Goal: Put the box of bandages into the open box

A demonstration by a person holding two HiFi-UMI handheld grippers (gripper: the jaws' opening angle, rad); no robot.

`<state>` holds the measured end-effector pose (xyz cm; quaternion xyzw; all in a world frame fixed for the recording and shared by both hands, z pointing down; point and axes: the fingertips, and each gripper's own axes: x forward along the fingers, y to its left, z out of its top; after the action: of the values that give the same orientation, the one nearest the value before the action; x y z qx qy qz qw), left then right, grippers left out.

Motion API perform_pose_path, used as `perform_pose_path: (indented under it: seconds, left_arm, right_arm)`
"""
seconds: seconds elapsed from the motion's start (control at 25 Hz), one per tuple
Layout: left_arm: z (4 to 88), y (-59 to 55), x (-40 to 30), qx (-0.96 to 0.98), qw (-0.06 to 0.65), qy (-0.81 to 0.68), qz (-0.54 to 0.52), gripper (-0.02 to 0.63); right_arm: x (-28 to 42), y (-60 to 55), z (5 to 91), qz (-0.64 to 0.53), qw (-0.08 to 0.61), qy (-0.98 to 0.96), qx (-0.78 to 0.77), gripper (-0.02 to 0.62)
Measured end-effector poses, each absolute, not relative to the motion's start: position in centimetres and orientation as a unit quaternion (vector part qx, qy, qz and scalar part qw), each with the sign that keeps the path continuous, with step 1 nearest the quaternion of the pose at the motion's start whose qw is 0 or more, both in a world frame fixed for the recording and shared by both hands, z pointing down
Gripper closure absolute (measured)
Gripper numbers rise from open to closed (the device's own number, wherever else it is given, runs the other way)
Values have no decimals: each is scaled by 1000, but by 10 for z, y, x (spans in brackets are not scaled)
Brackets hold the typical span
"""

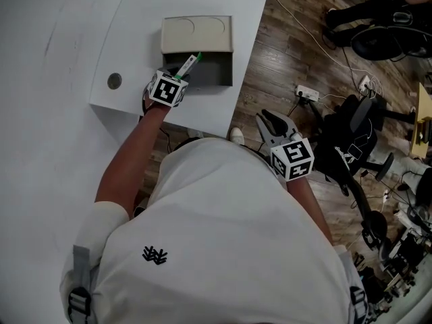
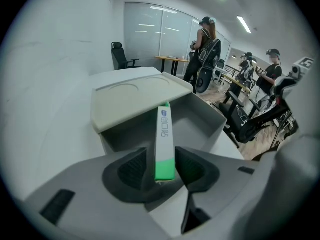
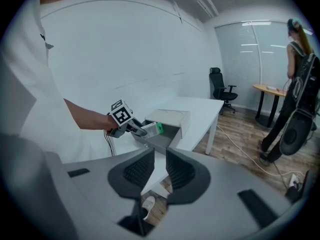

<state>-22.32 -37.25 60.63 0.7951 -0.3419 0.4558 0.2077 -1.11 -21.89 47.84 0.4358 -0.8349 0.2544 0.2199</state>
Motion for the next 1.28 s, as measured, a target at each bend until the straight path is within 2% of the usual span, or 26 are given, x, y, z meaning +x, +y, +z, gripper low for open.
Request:
perform_pose_path:
  seconds: [0.24, 0.64, 1.28]
  left_arm:
    - [595, -368, -218, 801, 202, -349, 442, 393]
    - [560, -354, -229, 800, 193, -396, 407, 376]
    - [511, -292, -218, 792, 196, -467, 341, 382]
  right_arm:
    - [4, -218, 479, 247, 223, -839, 430, 523]
    - [12, -219, 479, 229, 213, -862, 399, 523]
    - [32, -199, 489, 210, 210, -894, 334, 525]
